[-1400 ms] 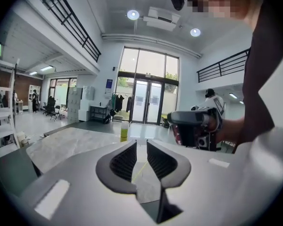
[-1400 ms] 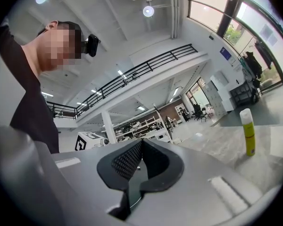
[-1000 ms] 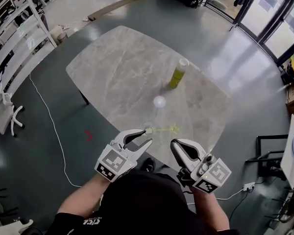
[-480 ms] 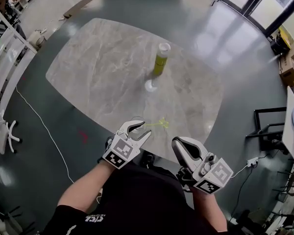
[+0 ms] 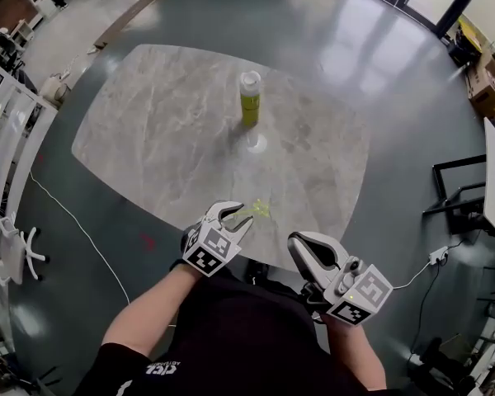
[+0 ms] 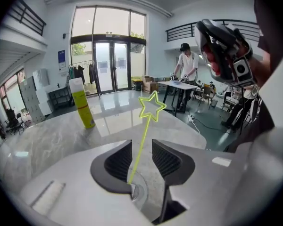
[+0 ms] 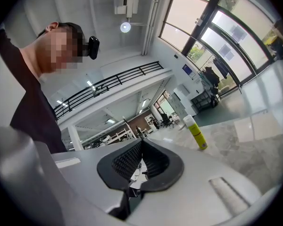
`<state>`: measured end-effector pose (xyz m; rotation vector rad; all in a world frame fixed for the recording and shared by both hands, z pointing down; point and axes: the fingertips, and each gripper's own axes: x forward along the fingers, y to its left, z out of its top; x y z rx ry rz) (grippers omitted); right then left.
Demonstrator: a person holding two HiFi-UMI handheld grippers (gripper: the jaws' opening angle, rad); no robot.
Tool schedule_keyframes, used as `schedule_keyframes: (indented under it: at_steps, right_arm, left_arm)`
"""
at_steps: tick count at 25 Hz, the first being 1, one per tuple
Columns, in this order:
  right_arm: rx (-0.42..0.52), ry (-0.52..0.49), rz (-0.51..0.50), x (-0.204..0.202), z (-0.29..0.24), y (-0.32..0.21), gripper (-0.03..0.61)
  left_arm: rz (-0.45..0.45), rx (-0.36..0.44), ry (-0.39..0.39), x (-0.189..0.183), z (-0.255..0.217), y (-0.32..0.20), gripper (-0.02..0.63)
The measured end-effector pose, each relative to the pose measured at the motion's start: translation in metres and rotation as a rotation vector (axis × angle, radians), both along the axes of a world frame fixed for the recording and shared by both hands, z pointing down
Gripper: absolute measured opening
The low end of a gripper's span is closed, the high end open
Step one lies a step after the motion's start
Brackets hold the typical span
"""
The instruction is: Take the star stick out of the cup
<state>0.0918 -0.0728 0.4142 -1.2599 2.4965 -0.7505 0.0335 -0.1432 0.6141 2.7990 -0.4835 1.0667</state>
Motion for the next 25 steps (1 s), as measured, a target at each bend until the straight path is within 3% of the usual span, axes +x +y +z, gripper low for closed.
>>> schedule_keyframes:
  at_steps: [6,11,19,25]
  right_arm:
    - [0.001,-0.014,0.024,0.019,0.005,0.006,0.014]
    - [0.013,-0.019,0.033,0.028,0.005,0.013,0.014]
    - [0.033,-0.017,0.015,0.030,-0.001,0.015,0.014]
    - [0.064,-0.006,-0.052,0.006,-0.012,0.000,0.014]
  left_arm:
    - [0.020,0.034,-0.058,0.011,0.010,-0.004,0.071]
    - [0.002,0.064,-0.055,0.013,0.007,-0.006,0.025]
    - [-0.048,0.105,0.106,0.021,-0.065,-0.011,0.018]
    - [-0.135,0.088,0.225,0.000,-0.130,-0.021,0.018]
